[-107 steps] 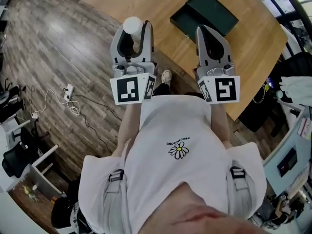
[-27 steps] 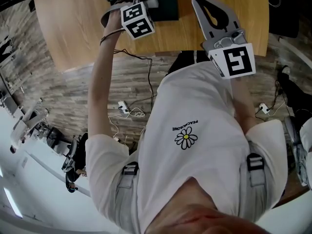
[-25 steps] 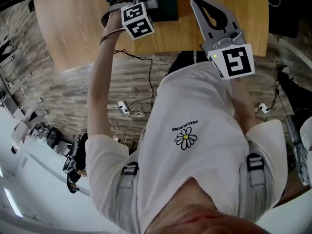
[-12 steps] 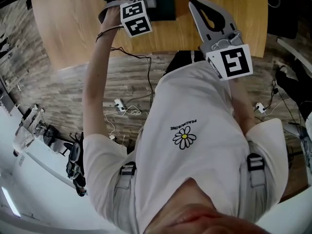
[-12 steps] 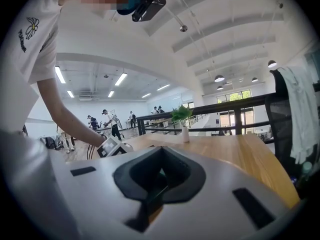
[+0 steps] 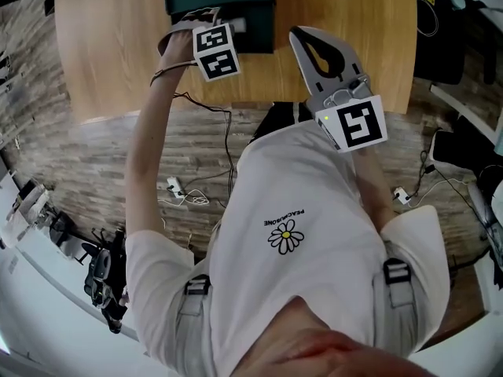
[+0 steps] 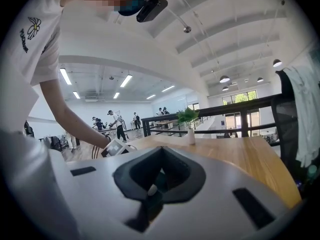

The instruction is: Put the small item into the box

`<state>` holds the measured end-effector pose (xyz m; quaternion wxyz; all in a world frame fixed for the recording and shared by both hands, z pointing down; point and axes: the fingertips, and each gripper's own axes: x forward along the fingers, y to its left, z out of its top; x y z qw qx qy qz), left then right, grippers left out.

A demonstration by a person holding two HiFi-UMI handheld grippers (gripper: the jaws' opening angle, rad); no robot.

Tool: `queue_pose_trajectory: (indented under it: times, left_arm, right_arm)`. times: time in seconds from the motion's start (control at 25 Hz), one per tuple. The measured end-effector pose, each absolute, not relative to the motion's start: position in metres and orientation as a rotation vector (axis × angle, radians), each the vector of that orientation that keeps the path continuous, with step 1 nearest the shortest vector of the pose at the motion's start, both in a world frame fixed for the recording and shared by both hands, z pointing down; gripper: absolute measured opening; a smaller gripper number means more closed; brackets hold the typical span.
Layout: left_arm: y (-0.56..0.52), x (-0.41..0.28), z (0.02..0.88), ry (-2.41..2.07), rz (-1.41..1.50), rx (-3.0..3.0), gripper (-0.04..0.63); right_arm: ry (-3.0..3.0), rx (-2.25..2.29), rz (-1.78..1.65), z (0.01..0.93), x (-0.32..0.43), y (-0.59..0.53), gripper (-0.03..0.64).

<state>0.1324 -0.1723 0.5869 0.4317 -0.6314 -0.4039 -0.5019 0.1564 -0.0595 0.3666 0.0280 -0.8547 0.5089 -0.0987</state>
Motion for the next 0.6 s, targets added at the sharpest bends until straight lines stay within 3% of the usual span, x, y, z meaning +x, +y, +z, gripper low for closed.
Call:
queue_pose_trajectory:
  times: [0.4, 0.6]
  left_arm:
    - [-0.162, 0.162, 0.490, -0.874, -1.039, -1.837, 0.232]
    - [-0.163, 0.180, 0.408, -0.718, -0.876, -2.159, 0.175]
  right_arm:
    - [1.659, -2.715, -0.106, 0.331, 0.164, -0.069, 0.006]
    - [1.727, -2.709, 0.048, 0.301, 0.167, -0.085, 0.006]
